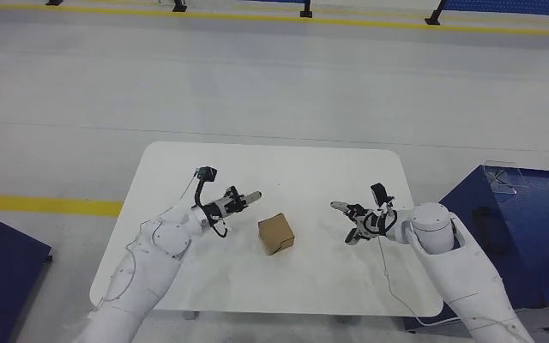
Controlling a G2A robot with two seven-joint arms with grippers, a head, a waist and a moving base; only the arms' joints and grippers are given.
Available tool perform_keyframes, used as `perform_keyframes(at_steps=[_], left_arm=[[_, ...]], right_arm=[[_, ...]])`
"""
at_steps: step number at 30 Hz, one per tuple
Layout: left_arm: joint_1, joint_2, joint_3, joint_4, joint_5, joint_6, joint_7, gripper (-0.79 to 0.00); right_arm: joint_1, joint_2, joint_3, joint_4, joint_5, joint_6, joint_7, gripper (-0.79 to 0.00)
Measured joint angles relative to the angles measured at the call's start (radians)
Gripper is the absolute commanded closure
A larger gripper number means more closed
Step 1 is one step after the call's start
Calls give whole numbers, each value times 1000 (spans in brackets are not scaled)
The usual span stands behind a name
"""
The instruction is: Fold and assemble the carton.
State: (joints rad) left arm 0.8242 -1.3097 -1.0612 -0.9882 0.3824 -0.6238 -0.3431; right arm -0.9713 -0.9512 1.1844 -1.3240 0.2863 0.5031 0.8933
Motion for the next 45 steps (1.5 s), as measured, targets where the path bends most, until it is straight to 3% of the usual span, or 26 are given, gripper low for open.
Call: perform_keyframes(at_steps=[2,3,5,6,9,14,20,26,38,45], left_arm=[[86,18,-18,-177,165,-30,110,-785],[123,24,-23,-253,240,-30,145,-493],[201,35,-26,-404,420,4,209,-206],[227,38,-20,-454,488,24,228,0],[269,36,26,-537,656,73,240,0],[230,15,126,-508,810,182,195,0],[145,-15,186,-389,759,221,113,0],[101,-35,228,-325,755,235,83,0],[61,-61,264,-238,728,245,31,0],[79,-61,241,-262,713,235,79,0]], right_arm=[[0,0,0,0,0,0,0,-785],[0,0,0,0,0,0,0,-785],[0,0,0,0,0,0,0,-785],[0,0,0,0,0,0,0,-785],[0,0,0,0,0,0,0,-785],[0,0,0,0,0,0,0,-785],[0,0,0,0,0,0,0,-785],[0,0,0,0,0,0,0,-785],[0,0,0,0,0,0,0,-785],[0,0,0,0,0,0,0,-785]])
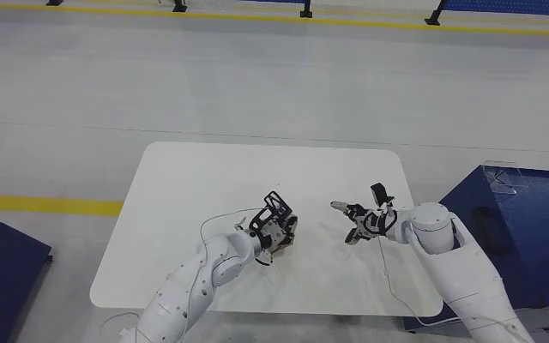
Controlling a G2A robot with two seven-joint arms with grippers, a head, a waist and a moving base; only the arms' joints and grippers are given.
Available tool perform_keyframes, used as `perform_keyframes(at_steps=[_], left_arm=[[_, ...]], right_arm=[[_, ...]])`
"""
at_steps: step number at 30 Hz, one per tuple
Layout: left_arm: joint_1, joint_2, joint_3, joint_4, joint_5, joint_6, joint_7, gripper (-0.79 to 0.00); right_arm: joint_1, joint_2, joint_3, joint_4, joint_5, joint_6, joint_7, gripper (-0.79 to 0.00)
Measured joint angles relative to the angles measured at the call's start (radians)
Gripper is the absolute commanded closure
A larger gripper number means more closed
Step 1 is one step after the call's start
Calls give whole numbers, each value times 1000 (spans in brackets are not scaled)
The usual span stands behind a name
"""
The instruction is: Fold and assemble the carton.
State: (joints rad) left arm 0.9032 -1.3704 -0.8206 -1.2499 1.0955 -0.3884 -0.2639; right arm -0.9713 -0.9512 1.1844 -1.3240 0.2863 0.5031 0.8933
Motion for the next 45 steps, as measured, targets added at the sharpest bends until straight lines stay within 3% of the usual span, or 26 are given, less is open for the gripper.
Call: perform_keyframes(at_steps=[9,16,23,33,39,45], left_arm=[[5,-4,5,14,19,8,-39,0],[40,4,-34,-51,21,12,16,0],[41,5,-41,-21,30,10,-56,0],[70,13,-79,-71,19,-10,-12,0],[54,7,-66,-21,20,4,-69,0],[79,13,-105,-77,16,-2,41,0]], right_arm=[[0,0,0,0,0,0,0,-785],[0,0,0,0,0,0,0,-785],[0,0,0,0,0,0,0,-785],[0,0,0,0,0,0,0,-785],[0,0,0,0,0,0,0,-785],[0,0,0,0,0,0,0,-785]])
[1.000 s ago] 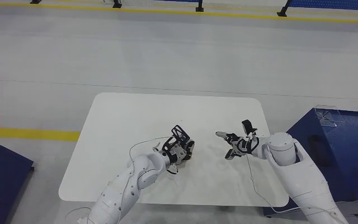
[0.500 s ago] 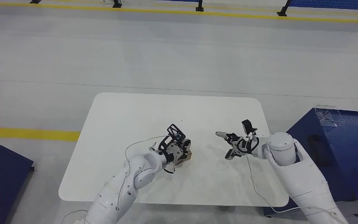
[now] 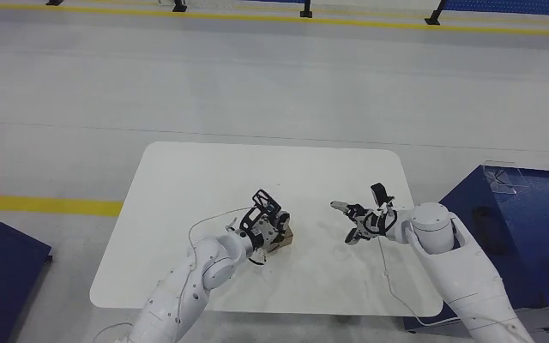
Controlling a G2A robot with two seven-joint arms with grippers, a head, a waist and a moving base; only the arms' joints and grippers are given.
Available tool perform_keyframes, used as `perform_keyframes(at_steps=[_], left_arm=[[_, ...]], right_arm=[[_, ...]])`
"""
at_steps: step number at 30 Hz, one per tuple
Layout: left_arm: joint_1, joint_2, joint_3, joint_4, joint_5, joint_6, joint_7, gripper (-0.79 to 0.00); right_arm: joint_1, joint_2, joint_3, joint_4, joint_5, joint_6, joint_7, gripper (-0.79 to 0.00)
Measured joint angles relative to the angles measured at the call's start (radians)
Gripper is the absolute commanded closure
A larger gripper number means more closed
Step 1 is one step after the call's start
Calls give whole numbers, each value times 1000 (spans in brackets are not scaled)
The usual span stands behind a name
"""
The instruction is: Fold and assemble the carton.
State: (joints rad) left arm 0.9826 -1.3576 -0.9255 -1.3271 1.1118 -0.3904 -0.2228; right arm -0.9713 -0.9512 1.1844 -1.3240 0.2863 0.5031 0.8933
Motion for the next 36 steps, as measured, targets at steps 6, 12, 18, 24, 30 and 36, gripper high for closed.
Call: perform_keyframes(at_steps=[6,12,18,24,30,36], left_arm=[[98,27,-93,-129,46,2,135,0],[186,46,-172,-233,100,22,274,-785],[212,49,-178,-253,118,33,294,-400],[211,49,-178,-253,118,33,294,-683],[211,49,-178,-253,118,33,294,-784],[211,49,-178,-253,118,33,294,-784]], right_arm=[[0,0,0,0,0,0,0,-785],[0,0,0,0,0,0,0,-785],[0,0,0,0,0,0,0,-785],[0,0,0,0,0,0,0,-785],[0,0,0,0,0,0,0,-784],[0,0,0,0,0,0,0,-784]])
